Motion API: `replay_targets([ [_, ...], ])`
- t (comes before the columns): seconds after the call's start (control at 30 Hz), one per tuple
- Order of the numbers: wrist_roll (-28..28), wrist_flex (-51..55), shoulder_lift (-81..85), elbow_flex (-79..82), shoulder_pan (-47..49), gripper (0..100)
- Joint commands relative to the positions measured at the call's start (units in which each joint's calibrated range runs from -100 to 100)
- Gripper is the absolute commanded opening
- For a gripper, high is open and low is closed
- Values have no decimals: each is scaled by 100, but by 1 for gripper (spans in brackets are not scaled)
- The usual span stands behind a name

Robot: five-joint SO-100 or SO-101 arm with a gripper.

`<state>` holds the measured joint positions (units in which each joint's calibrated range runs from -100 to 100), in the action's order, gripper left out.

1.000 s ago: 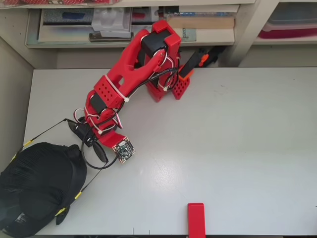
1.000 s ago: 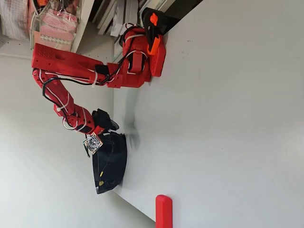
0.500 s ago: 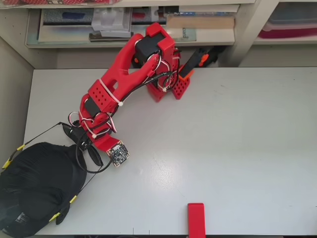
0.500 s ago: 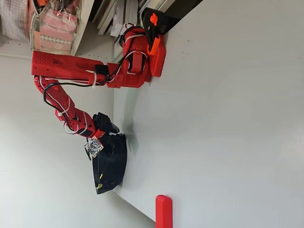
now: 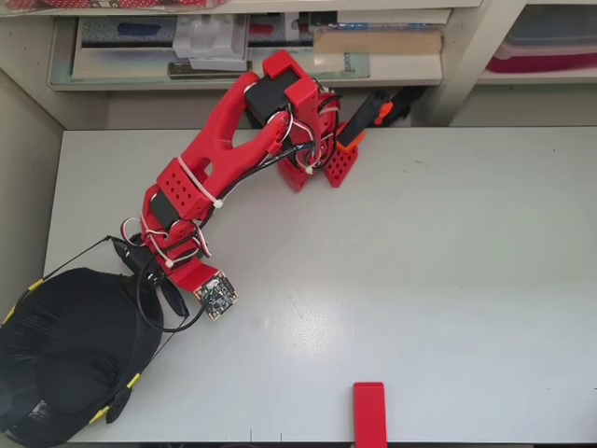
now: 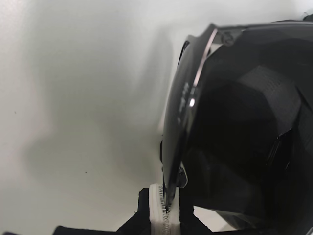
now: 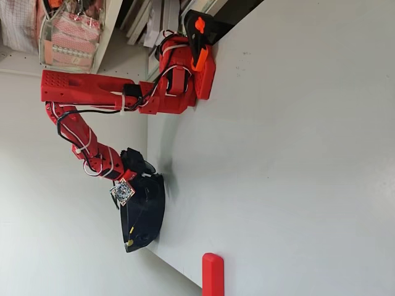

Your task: Place Meta Rayban sunglasses on black head mold for quality assessment

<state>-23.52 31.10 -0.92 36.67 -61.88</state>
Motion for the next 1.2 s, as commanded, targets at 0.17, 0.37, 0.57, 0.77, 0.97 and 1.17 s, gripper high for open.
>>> replay_targets([
  [0.17, -120, 676, 122, -1656, 43, 0],
  [0.37, -127, 745, 122, -1747, 34, 0],
  [0.57, -127, 745, 114, -1665, 26, 0],
  [0.77, -75, 762, 130, -1656, 26, 0],
  [0.97, -63, 2182, 771, -2075, 87, 0],
  [1.17, -63, 3307, 2071, -1975, 211, 0],
])
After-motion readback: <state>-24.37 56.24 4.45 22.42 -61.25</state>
